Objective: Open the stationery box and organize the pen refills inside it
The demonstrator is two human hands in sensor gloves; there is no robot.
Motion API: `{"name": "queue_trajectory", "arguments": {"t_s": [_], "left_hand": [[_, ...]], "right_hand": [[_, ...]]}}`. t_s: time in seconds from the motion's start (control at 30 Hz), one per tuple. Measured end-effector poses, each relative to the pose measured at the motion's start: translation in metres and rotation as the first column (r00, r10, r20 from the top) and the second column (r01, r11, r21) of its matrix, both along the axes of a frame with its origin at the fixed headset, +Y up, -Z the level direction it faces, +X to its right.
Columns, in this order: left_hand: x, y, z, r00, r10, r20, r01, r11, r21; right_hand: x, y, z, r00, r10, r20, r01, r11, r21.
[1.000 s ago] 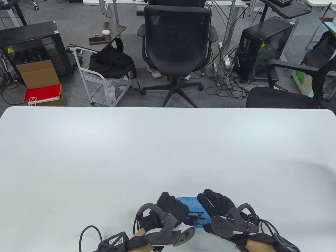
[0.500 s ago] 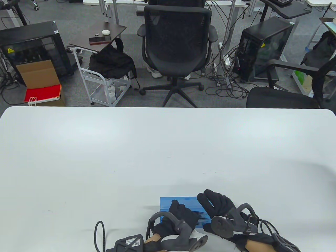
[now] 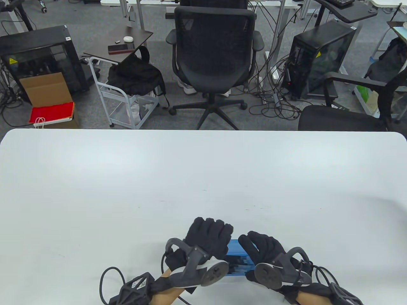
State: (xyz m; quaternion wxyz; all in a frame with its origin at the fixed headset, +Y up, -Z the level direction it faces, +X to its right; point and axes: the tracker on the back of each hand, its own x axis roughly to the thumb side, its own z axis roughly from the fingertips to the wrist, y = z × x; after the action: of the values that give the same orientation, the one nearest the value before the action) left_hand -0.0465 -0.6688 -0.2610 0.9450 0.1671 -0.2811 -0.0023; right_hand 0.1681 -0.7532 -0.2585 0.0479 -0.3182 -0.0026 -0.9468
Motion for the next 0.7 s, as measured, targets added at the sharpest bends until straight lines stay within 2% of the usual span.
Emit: {"name": "queue_trajectory", "arguments": {"t_s": [0.1,0.2,0.33,0.53,0.7], "left_hand": [[-0.014,-0.014,-0.009,0.999,-0.049,-0.015,0.048,0.997,-0.060],[-0.023,-0.026,-0.008,0.999,0.005,0.037,-0.001,0.993,-0.122],[-0.035,-0.030,-0.003,0.996,0.066,0.066,-0.053,0.982,-0.180],[-0.038,-0.031,0.003,0.991,0.085,0.104,-0.058,0.968,-0.245],[-0.030,-0.044,0.001,0.993,-0.002,0.118,0.040,0.946,-0.323]], "right_hand": [[-0.002,0.000,0.003,1.000,0.011,-0.001,-0.011,1.000,0.026],[-0.004,0.002,0.007,1.000,0.029,0.004,-0.029,0.998,0.056],[-0.008,0.005,0.014,0.999,0.051,0.009,-0.052,0.994,0.094],[-0.008,0.018,0.023,0.999,-0.008,-0.032,0.010,0.998,0.061],[-0.011,0.018,0.024,0.996,-0.042,-0.074,0.045,0.998,0.044]]}}
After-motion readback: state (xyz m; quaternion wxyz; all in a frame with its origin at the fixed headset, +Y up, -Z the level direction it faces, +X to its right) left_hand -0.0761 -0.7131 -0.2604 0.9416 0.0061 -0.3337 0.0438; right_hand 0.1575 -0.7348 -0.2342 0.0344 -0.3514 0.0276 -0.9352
